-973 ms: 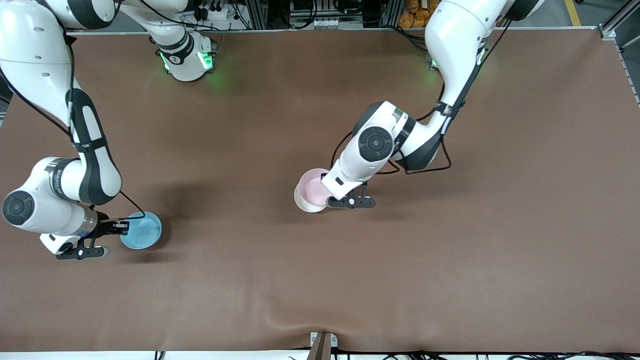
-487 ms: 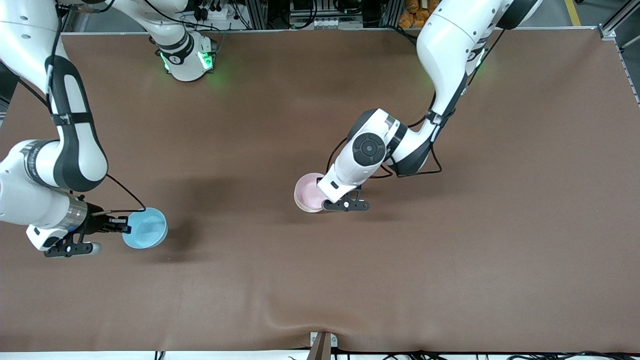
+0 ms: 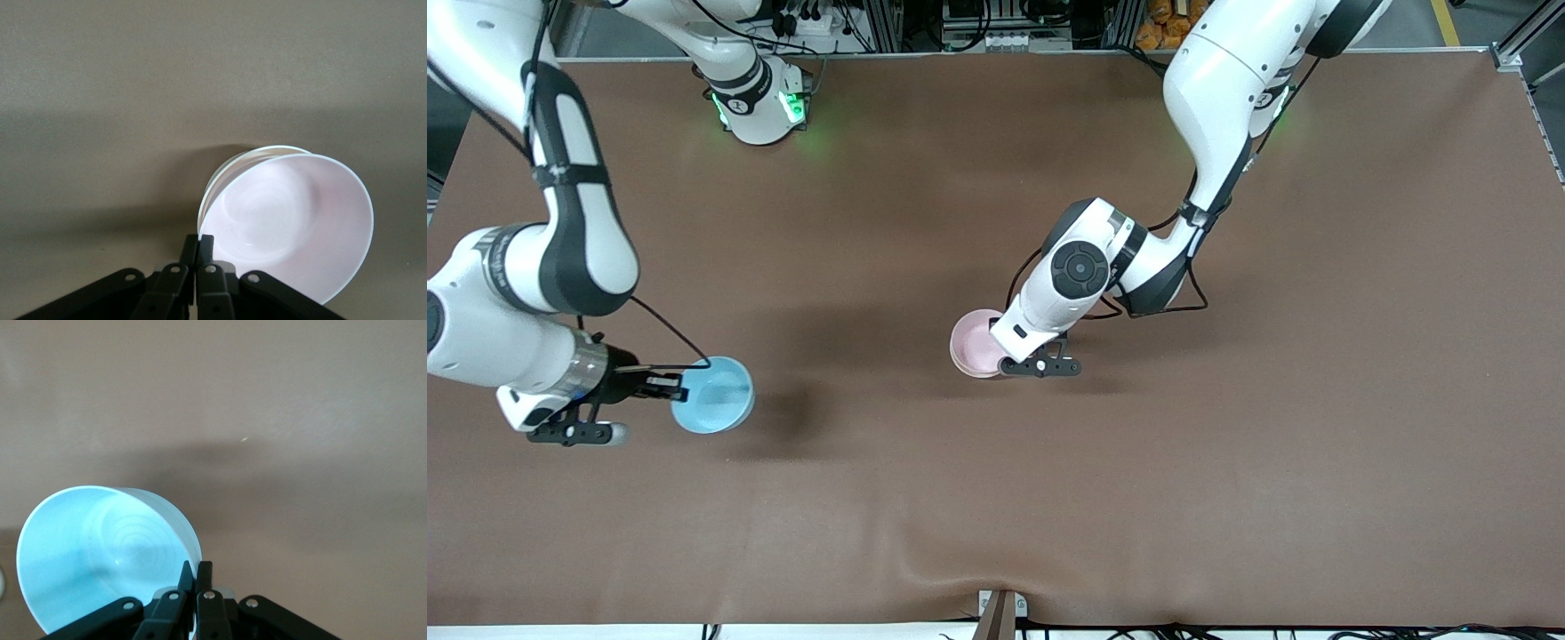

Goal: Stack pink and blue bowls on white bowl
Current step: 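Lower the pink bowl into the white bowl while the right gripper lifts blue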

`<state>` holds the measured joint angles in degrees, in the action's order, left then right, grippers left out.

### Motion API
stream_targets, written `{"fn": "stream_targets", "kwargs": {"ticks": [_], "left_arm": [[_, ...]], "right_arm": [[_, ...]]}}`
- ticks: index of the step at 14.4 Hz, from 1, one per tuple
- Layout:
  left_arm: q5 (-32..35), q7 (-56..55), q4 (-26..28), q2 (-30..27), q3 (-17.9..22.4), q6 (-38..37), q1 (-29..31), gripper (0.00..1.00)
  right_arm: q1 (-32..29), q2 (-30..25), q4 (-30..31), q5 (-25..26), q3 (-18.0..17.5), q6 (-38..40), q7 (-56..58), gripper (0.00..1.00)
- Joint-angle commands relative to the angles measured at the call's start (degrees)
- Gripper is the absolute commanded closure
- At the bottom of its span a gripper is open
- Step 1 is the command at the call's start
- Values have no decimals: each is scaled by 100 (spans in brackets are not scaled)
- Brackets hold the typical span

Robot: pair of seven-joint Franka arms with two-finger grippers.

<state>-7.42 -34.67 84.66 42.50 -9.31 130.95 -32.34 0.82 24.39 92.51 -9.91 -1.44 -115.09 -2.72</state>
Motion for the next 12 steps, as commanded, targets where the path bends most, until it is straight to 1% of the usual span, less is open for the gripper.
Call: {"fn": "stream_targets", "kwargs": {"ticks": [1,4,5,6,7,8,10,12], "left_arm": [[-67,22,-134,135,87,89,-88,100],[-84,22,-134,267,78,300,-149,100],[-102,-4,-134,268,78,300,-150,96],[-137,-57,-143,268,78,300,-150,76],[-154,-74,-143,259,78,300,-141,44],[-146,-75,-152,207,78,300,-115,0],[-84,-66,-143,66,96,256,-71,0],[-76,-31,-134,-214,131,-58,104,0]], "right_arm": [[400,-373,153,-72,30,258,-832,100],[804,-505,179,-72,30,338,-1641,100],[901,-514,179,-72,30,373,-1913,100],[963,-540,179,-90,30,382,-2125,100],[999,-549,197,-203,21,382,-2249,100],[990,-567,232,-404,30,391,-2259,100],[973,-576,276,-914,38,408,-2268,100],[1007,-585,294,-1039,30,435,-2276,100]]}}
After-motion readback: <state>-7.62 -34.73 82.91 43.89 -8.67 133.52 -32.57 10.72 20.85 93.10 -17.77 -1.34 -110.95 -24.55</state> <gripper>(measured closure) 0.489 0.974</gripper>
